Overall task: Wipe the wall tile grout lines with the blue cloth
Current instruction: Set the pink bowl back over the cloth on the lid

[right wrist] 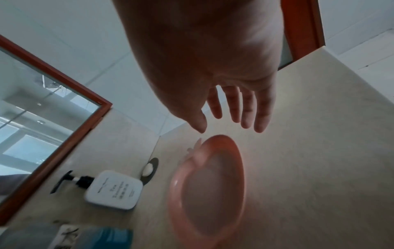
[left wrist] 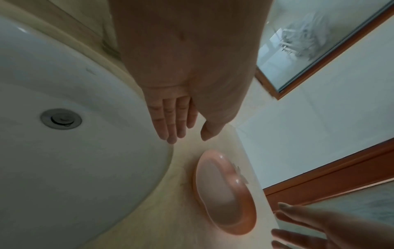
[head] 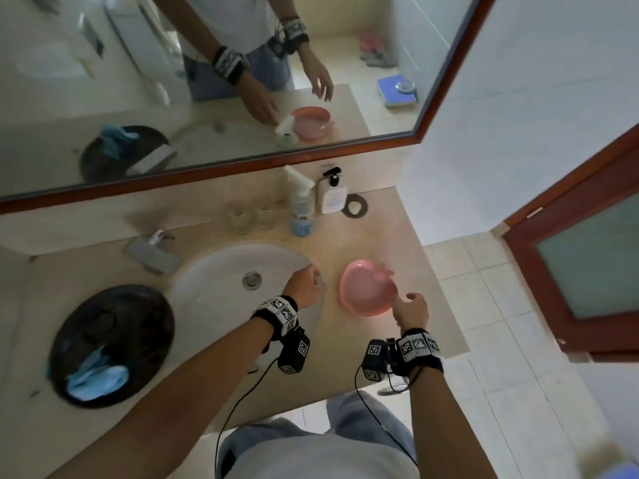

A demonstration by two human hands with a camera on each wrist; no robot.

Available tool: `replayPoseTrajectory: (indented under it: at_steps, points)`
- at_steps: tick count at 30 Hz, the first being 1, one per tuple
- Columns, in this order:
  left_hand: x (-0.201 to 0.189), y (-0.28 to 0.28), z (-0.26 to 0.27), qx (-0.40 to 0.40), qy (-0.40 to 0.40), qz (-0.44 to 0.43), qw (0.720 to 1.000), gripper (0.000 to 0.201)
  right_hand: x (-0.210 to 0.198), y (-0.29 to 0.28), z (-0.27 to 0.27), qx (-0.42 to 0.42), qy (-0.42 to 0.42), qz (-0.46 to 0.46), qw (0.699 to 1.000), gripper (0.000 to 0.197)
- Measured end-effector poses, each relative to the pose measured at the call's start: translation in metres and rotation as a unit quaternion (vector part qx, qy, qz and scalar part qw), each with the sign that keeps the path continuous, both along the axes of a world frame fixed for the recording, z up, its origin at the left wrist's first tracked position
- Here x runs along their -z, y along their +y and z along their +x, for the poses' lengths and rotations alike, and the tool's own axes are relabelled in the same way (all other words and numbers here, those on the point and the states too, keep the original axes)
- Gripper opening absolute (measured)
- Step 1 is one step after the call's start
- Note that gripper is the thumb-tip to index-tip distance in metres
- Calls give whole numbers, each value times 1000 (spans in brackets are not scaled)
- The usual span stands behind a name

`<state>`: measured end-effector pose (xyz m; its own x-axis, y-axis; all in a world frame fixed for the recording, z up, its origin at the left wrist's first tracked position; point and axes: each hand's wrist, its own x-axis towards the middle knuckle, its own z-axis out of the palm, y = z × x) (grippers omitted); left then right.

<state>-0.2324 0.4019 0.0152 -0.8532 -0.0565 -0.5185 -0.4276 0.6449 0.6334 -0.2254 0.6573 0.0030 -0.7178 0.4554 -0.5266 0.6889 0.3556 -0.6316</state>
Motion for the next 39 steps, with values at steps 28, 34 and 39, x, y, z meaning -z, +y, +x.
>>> replayPoseTrajectory:
  at_steps: [28,34,39]
  points:
    - [28,80,-27,-186,-73,37,979,37,29,40,-62,-32,-49,-171,984,20]
    - [19,72,-28,-203,-22,57,977,28,10,33,-68,-19,-12,-204,979,24]
    - [-6,58,-28,-236,30,70,969,22,-9,15,-75,-33,10,-224,974,22]
